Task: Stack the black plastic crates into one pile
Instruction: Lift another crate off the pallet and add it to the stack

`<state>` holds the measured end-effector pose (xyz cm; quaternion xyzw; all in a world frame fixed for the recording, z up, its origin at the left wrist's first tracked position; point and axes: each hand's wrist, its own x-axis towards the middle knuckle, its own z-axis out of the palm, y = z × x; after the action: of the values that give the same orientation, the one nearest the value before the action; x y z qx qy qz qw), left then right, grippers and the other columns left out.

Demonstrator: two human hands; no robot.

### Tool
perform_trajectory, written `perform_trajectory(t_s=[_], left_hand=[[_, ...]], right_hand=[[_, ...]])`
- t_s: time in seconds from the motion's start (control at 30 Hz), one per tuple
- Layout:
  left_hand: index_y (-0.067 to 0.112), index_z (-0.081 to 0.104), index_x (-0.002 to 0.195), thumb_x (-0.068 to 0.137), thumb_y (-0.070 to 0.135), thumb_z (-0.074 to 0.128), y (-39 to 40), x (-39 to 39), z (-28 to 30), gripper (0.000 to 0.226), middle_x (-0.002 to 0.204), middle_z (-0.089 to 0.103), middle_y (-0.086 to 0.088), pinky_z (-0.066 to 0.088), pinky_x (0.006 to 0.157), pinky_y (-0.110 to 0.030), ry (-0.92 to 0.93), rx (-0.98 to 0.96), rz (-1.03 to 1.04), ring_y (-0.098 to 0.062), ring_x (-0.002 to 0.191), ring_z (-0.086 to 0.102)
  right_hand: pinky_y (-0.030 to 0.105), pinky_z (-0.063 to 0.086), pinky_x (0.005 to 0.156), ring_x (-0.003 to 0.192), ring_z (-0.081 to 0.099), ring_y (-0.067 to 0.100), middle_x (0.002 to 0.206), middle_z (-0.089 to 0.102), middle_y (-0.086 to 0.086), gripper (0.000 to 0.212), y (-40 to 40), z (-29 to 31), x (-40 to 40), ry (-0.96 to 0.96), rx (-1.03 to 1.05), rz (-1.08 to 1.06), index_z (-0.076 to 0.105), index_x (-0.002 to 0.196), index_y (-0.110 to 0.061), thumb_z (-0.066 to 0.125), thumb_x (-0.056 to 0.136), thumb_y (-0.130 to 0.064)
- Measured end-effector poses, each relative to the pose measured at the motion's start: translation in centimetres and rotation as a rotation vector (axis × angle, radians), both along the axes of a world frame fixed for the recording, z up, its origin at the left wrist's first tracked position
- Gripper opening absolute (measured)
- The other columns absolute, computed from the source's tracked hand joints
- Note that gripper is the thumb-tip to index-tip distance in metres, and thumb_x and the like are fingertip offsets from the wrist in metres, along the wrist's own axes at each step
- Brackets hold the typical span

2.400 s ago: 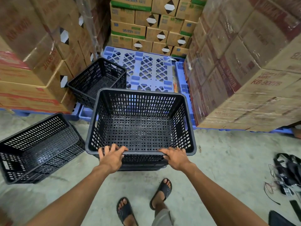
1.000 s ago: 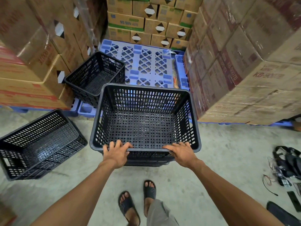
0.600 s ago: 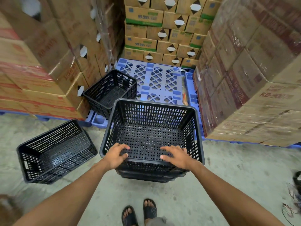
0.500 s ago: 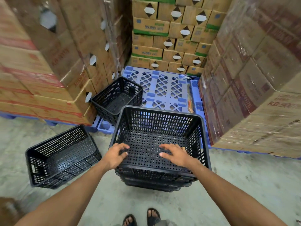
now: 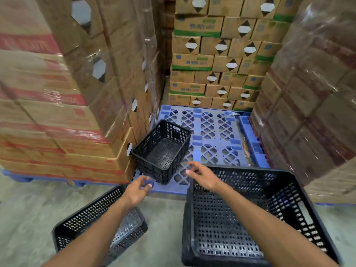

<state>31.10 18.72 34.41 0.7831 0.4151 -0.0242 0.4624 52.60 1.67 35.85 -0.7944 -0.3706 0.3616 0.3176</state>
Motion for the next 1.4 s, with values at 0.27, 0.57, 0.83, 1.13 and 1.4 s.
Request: perform_trajectory(t_s=[0.27, 0.57, 0.83, 1.13, 1.4], left_hand=[[0.014, 0.052, 0.116, 0.095, 0.021, 0.057, 13.0, -0.1, -1.4, 0.023, 0.117, 0.062, -0.02, 0.044, 0.086, -0.033, 0.004, -0.099, 0.029, -0.032, 0.102, 0.061], [-0.008, 0.045, 0.129, 0.095, 0.009, 0.055, 23.2, 8.6, -5.6, 0.039, 0.1, 0.048, -0.02, 0.041, 0.082, -0.048, 0.061, -0.27, 0.063, -0.03, 0.09, 0.045], [0.009, 0.045, 0.12, 0.098, 0.022, 0.052, 29.3, 16.9, -19.3, 0.026, 0.088, 0.049, -0.017, 0.034, 0.06, -0.035, 0.182, -0.414, 0.18, -0.024, 0.063, 0.043], [0.02, 0.009, 0.154, 0.093, 0.04, 0.058, 31.9, 22.3, -36.3, 0.08, 0.158, 0.026, -0.013, 0.048, 0.099, -0.056, 0.231, -0.705, 0.449, -0.044, 0.127, 0.051], [0.014, 0.027, 0.149, 0.09, 0.038, 0.063, 32.1, 26.9, -46.3, 0.073, 0.156, 0.029, -0.022, 0.053, 0.082, -0.049, 0.169, -0.91, 0.741, -0.045, 0.122, 0.054]], right_hand=[[0.037, 0.048, 0.089, 0.1, 0.058, 0.025, 0.1, 0.055, 0.0, 0.05, 11.8, -0.8, -2.1, 0.145, -0.044, -0.173, 0.04, 0.142, -0.017, 0.053, 0.098, -0.035], [0.031, 0.047, 0.082, 0.094, 0.056, 0.022, 0.108, 0.052, 0.008, 0.047, 21.3, -5.5, 4.7, 0.297, -0.103, -0.392, 0.043, 0.139, -0.011, 0.055, 0.098, -0.03], [0.06, 0.05, 0.091, 0.122, 0.052, 0.048, 0.137, 0.05, 0.033, 0.051, 29.5, -20.3, 12.3, 0.445, -0.255, -0.598, 0.039, 0.14, -0.013, 0.058, 0.096, -0.029], [0.064, 0.048, 0.093, 0.132, 0.043, 0.04, 0.157, 0.03, 0.007, 0.088, 33.9, -37.2, 17.4, 0.582, -0.367, -0.714, 0.004, 0.152, -0.035, 0.066, 0.09, -0.039], [0.031, 0.049, 0.042, 0.059, 0.048, 0.024, 0.089, 0.051, 0.011, 0.068, 35.0, -47.7, 19.9, 0.533, -0.385, -0.702, 0.02, 0.144, -0.025, 0.062, 0.091, -0.016]])
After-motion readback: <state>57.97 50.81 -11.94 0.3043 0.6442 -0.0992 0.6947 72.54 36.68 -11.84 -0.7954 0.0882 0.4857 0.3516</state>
